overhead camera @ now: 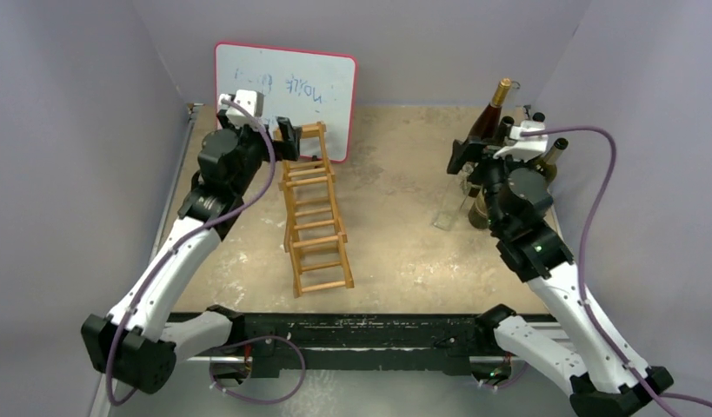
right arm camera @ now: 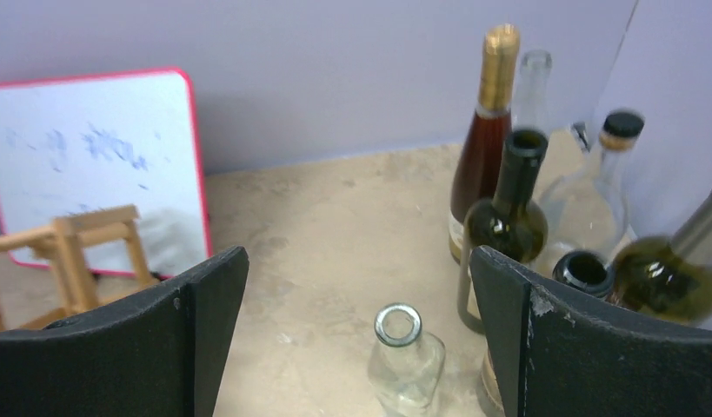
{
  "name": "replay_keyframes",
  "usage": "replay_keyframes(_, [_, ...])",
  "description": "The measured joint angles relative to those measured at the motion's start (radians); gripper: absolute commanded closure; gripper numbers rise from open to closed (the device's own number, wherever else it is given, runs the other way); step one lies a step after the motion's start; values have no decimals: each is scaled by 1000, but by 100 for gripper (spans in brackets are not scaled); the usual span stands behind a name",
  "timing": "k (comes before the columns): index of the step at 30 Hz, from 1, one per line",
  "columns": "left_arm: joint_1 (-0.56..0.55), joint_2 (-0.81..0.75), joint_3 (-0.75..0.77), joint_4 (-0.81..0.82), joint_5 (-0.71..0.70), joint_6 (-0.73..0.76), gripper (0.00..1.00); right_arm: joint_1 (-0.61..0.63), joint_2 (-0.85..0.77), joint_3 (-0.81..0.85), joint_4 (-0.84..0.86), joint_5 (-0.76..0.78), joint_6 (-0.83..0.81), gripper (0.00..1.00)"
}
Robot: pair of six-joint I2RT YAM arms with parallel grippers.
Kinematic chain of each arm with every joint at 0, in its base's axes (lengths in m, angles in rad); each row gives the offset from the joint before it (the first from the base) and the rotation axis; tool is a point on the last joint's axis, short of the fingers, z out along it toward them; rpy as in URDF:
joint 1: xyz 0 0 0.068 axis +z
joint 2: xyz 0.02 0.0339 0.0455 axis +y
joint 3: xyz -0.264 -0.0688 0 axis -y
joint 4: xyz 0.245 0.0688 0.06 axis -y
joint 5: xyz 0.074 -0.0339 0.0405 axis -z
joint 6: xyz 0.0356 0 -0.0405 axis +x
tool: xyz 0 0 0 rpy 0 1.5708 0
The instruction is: Take the wine bottle off the wine rack
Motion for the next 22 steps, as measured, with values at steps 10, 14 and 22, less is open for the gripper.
replay_keyframes(10, [-98,-344,-13,28,96,11,0,0,-150,264,-147,-184,-61,0])
replay_keyframes(14, [-98,-406,21,-18,94,-27,0,0,-213,319,-200,-203,-74,0])
replay_keyframes(22, [-98,-417,80,-176,50,-46,0,0,-229,348,-252,-221,-95,0])
